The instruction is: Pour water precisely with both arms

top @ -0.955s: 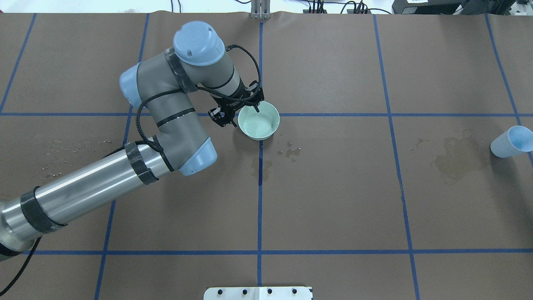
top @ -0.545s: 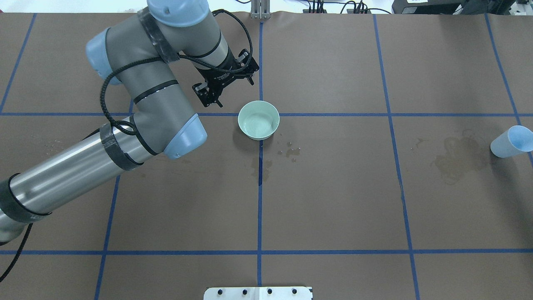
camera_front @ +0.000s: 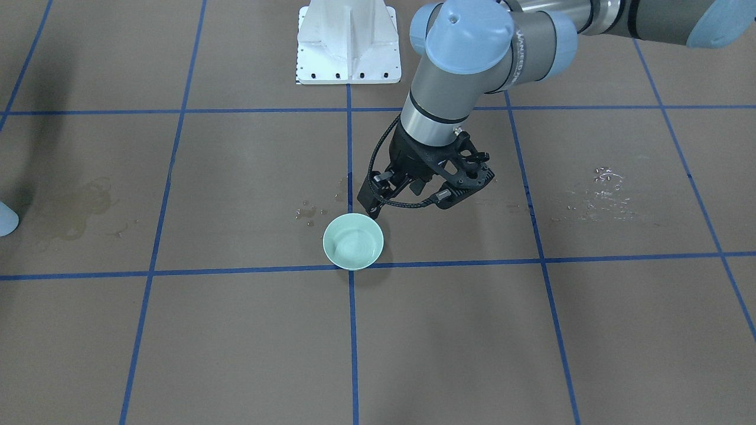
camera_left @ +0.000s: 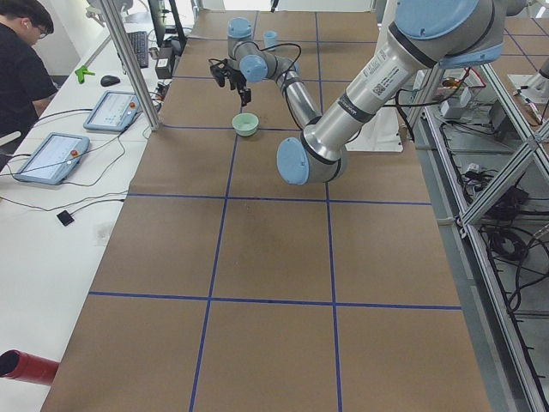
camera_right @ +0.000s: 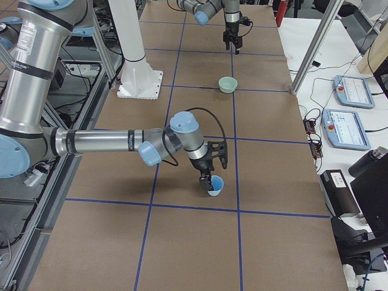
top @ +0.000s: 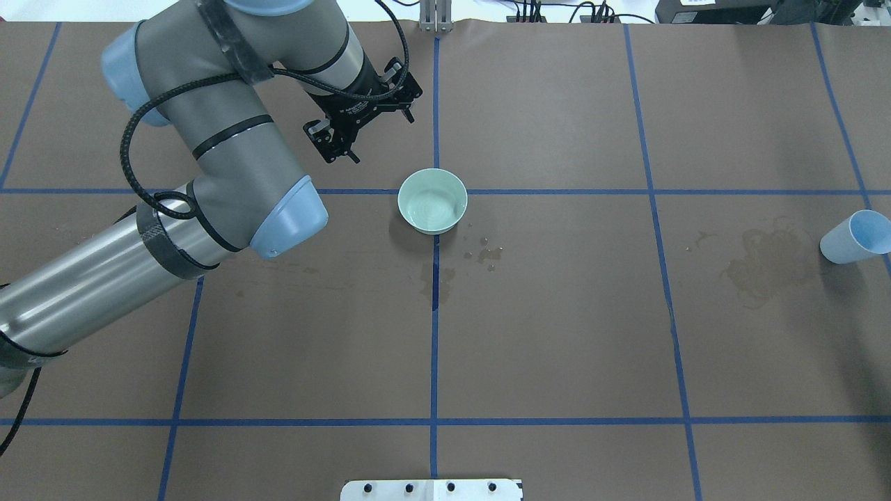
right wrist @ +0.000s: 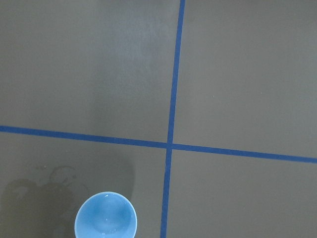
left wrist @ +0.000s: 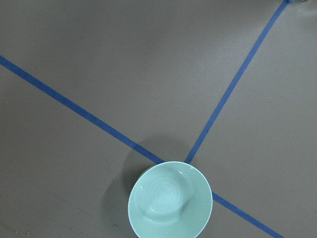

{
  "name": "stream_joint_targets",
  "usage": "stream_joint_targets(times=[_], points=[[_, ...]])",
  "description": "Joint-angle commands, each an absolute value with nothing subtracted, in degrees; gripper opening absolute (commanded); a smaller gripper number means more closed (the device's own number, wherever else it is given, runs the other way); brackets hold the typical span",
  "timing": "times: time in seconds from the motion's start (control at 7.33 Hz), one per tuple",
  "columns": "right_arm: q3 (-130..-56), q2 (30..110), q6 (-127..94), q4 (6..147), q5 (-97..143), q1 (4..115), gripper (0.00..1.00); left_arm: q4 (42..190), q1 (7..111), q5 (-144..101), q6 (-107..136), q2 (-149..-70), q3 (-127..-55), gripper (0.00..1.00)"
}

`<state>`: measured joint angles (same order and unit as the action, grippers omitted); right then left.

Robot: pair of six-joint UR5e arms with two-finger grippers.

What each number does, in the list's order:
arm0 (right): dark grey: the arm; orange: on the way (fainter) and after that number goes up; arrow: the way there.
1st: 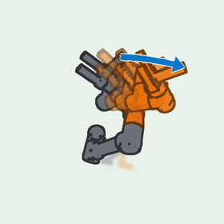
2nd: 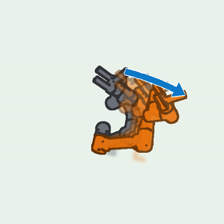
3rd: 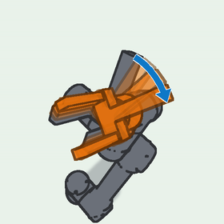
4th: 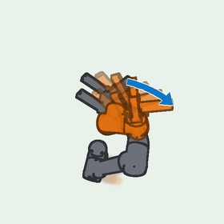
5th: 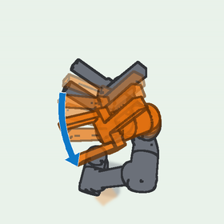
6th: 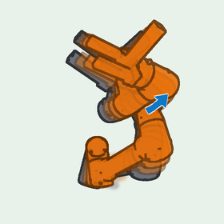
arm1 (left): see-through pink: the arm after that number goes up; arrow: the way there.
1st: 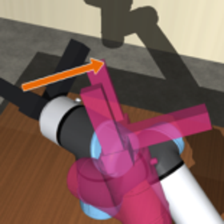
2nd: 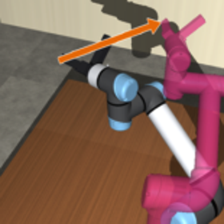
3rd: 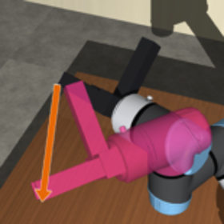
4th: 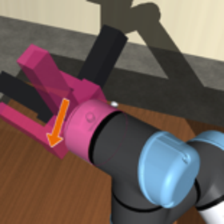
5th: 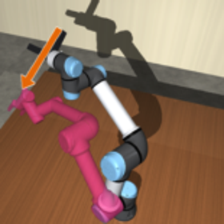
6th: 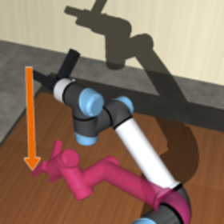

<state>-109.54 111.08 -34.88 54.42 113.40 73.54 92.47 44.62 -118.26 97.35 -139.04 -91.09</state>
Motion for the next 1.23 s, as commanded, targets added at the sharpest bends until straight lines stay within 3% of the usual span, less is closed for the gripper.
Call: stream_joint_targets(times=[0.0, 0.41, 1.09], points=[[-111.08, 115.66, -46.47, 46.5, 108.13, 66.64, 1.0, 92.46, 44.65, -118.21, 97.73, -138.43, -91.58, 1.0], [-111.09, 121.8, -60.17, 36.93, 90.94, 51.73, 1.0, 92.11, 44.3, -118.12, 97.91, -137.73, -91.49, 1.0], [-105.3, 121.2, -78.7, 36.91, 61.58, 27.82, 1.0, 92.46, 43.95, -118.12, 97.21, -136.41, -91.58, 1.0]])
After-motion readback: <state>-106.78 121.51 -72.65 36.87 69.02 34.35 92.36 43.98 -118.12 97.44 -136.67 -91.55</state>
